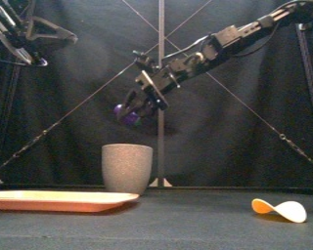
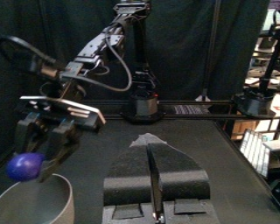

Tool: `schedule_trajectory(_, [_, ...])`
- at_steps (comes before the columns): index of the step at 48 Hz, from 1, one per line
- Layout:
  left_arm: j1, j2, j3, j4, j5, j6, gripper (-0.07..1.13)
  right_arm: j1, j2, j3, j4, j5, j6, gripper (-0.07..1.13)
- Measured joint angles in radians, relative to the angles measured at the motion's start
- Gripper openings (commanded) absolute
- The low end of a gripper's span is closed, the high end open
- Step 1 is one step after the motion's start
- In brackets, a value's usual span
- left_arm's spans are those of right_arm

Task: Pick the eggplant then place it in the grey bowl
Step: Drop eggplant in the grey bowl and return to neutral

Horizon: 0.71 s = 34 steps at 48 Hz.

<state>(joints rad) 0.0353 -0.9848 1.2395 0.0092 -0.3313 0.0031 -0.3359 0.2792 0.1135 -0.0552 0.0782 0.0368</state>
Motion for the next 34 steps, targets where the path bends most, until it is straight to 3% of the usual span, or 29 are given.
schedule_trajectory(8, [0.000,-0.018,0.006,0.000,0.006,0.000,-0.03,-0.012,0.018,-0.026,-0.006,0.031,-0.002,1.02])
schedule_trajectory(22, [0.000,-0.026,0.011,0.000,0.009,0.000,-0.03,-0.012,-0.002,-0.021,-0.018,0.046,0.000,1.03])
schedule_trajectory(34, [0.000,-0.026,0.012,0.000,0.009,0.000,-0.03,-0.009,-0.221,0.120,-0.012,0.015,0.000,1.03])
